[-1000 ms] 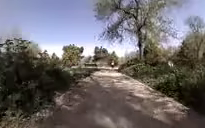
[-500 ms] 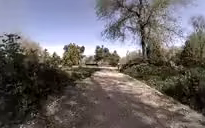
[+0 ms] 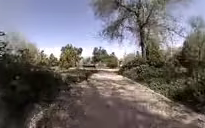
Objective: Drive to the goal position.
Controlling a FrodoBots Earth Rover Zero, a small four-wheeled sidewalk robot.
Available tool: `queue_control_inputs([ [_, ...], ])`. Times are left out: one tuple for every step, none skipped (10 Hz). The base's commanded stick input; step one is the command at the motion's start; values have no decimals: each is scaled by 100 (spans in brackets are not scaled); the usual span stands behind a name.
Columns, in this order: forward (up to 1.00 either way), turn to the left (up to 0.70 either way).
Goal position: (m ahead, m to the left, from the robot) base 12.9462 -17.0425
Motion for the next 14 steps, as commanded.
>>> queue_control_inputs([
  [70,0],
  [70,0],
  [70,0],
  [70,0],
  [70,0],
  [70,0],
  [70,0],
  [70,0],
  [70,0],
  [70,0],
  [70,0],
  [70,0],
  [70,0],
  [70,0],
])
